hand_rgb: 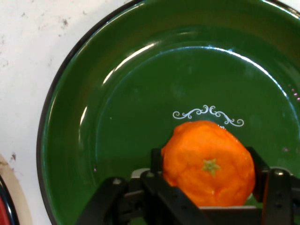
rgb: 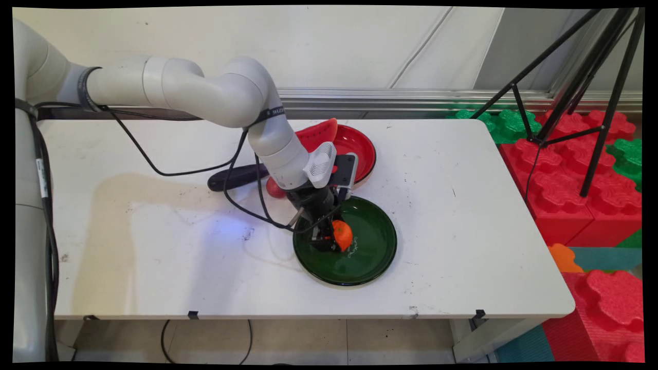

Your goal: Place the picked object on the table

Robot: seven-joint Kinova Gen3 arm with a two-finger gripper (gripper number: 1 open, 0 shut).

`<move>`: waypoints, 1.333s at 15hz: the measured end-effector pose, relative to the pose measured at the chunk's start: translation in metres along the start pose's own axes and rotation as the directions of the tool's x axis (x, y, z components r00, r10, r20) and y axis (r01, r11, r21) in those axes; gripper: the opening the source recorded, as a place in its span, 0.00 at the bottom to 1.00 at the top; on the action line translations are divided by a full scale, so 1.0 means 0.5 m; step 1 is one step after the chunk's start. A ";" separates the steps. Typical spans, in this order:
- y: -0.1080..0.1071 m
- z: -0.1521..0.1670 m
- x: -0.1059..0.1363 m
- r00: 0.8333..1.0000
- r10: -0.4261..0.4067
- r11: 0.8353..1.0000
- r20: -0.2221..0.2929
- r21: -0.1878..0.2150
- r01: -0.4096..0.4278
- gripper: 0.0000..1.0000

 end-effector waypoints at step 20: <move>0.013 -0.129 0.006 0.995 -0.026 0.997 -0.098 0.074 0.033 0.00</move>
